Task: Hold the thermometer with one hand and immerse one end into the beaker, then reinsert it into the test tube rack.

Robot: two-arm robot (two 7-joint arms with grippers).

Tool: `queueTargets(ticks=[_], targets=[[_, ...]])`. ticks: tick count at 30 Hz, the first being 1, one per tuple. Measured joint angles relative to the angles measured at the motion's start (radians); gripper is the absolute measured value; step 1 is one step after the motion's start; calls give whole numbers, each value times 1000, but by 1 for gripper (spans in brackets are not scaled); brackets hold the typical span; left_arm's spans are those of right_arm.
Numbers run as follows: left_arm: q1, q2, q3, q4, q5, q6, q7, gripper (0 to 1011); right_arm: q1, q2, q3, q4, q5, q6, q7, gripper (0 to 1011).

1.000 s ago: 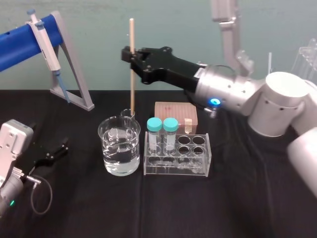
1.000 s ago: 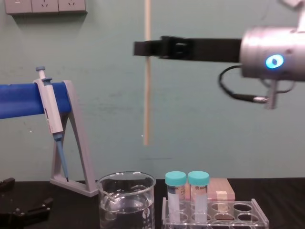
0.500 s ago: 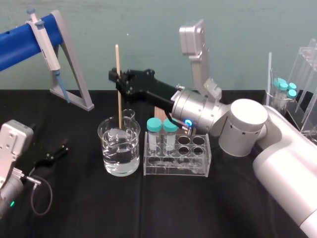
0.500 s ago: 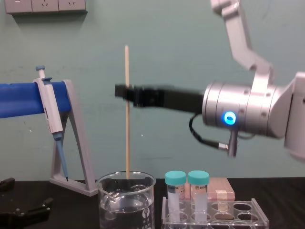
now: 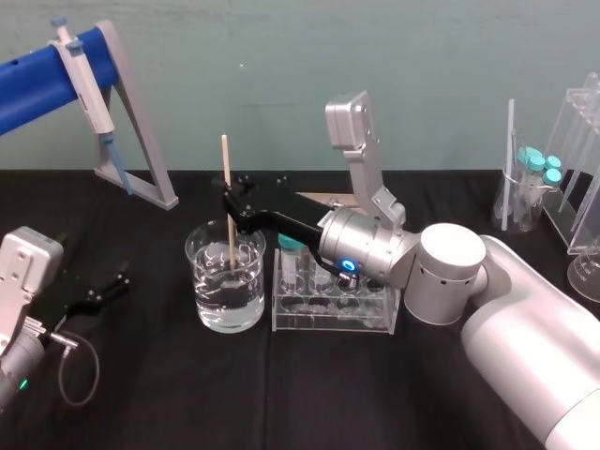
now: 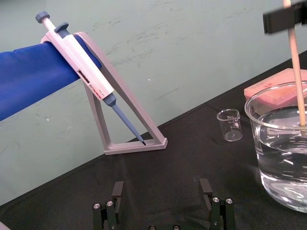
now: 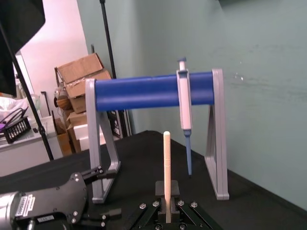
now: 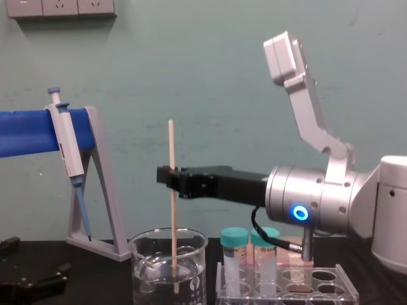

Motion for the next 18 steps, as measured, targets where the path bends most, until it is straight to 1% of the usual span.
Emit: queueTargets(ticks=[8,18], targets=[[0,0,0,0,0,0,0,1004,1,-22,3,47,-29,-11,2,47],[0,0,0,0,0,0,0,1004,-2,-31,9,49,-44,-6,2,47]])
